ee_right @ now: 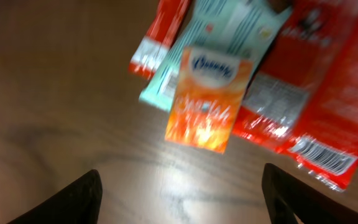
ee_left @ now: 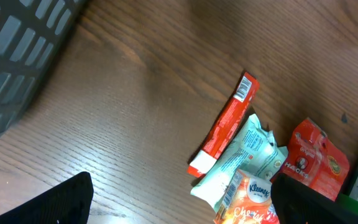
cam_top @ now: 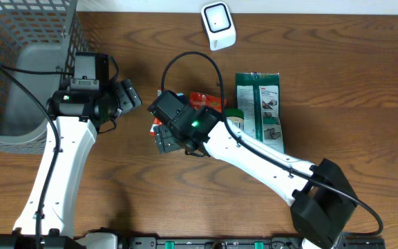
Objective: Scan the item barcode
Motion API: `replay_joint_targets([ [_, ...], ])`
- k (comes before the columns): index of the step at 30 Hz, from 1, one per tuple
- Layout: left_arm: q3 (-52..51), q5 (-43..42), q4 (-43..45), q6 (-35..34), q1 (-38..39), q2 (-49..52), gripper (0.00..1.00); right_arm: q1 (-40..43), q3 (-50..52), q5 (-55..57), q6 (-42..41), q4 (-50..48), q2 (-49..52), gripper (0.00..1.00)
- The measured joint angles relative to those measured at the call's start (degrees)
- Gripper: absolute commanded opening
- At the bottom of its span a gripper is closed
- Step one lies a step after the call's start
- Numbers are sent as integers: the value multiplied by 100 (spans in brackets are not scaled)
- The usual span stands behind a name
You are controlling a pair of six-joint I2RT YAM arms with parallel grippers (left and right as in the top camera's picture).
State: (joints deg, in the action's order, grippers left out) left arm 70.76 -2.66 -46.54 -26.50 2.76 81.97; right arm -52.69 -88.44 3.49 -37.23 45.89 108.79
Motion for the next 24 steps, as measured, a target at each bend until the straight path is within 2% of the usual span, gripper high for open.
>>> replay_joint_targets([
  [10,0,2,0,0,0,0,92,-273,0,879,-560,-498,391,67],
  [24,0,0,0,0,0,0,92,-494,0,1574,-568,-796,1086,54],
])
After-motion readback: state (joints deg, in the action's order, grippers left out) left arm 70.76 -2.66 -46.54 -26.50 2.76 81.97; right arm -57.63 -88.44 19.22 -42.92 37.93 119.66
